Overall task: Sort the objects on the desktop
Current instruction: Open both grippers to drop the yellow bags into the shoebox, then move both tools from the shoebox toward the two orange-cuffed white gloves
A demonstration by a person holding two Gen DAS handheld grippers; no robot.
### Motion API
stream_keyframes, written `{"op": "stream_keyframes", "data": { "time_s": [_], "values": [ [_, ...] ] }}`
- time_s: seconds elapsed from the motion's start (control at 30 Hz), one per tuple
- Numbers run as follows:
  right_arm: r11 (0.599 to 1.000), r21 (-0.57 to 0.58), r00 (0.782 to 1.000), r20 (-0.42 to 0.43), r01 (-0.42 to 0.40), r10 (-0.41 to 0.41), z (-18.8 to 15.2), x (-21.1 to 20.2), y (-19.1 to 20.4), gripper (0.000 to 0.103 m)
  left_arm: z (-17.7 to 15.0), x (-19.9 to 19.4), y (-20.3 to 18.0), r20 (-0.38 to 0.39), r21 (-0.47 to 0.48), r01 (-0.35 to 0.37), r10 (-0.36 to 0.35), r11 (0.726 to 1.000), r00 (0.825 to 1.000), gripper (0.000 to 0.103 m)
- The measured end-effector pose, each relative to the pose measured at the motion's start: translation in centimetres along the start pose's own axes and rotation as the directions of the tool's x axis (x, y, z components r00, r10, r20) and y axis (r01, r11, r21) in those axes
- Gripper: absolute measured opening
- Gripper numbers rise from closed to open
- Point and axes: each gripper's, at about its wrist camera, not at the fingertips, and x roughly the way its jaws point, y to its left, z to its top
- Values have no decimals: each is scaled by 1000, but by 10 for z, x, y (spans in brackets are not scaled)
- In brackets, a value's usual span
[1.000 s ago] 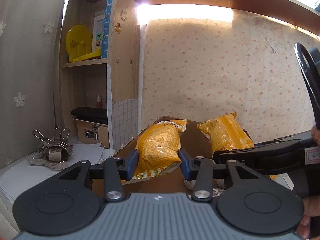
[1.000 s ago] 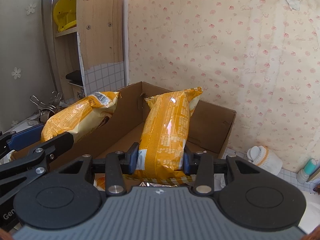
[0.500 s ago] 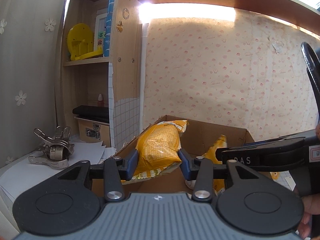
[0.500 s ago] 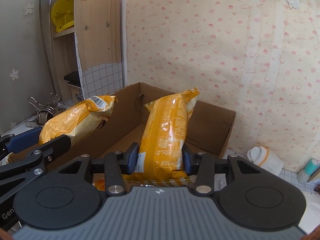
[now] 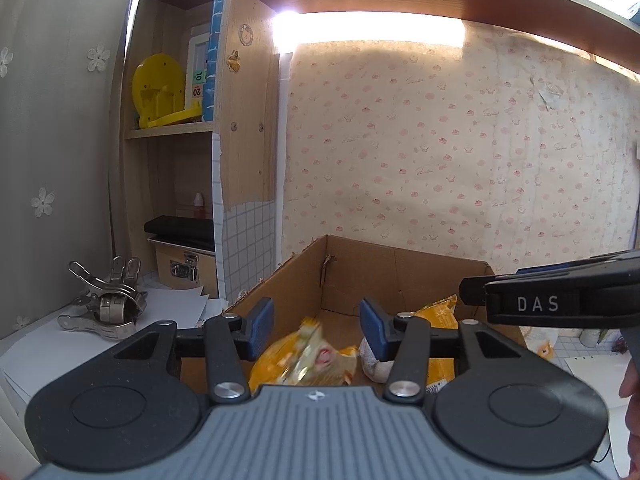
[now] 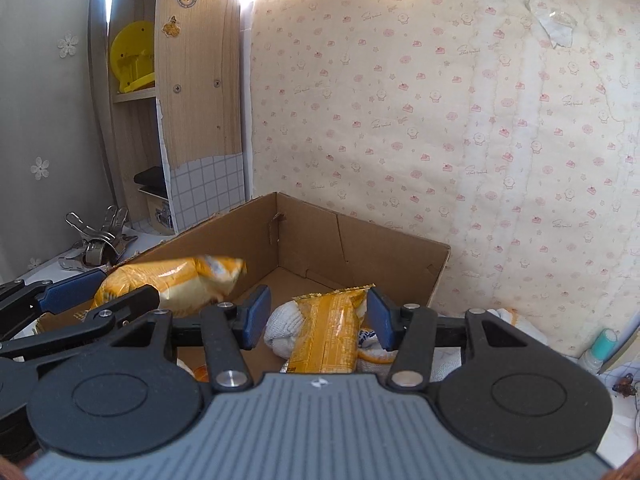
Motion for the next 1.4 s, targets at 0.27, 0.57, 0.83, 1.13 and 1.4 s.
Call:
{"op": "stream_keyframes", "data": {
  "time_s": [0.27, 0.57, 0.83, 1.13, 1.4],
  "values": [
    [1000, 16, 1000, 28, 15, -15, -2, -19, -13, 52, 4, -12, -10, 19, 12, 17, -17, 1000, 1000, 51],
    [998, 34, 998, 51, 46, -47, -20, -46, -37, 54, -6, -39, -33, 41, 22, 95, -96, 995, 995, 51],
    [984, 97, 987, 49, 147, -152, -53, -77, -88, 61, -24, -60, -71, 52, 46, 190, -193, 981, 980, 51],
    [964, 147, 975, -9, 220, -221, -88, -88, -134, 62, -40, -80, -97, 60, 71, 280, -284, 958, 957, 52],
    [956, 181, 972, -73, 232, -223, -108, -67, -153, 62, -56, -80, -109, 41, 90, 320, -325, 943, 945, 52]
  ]
}}
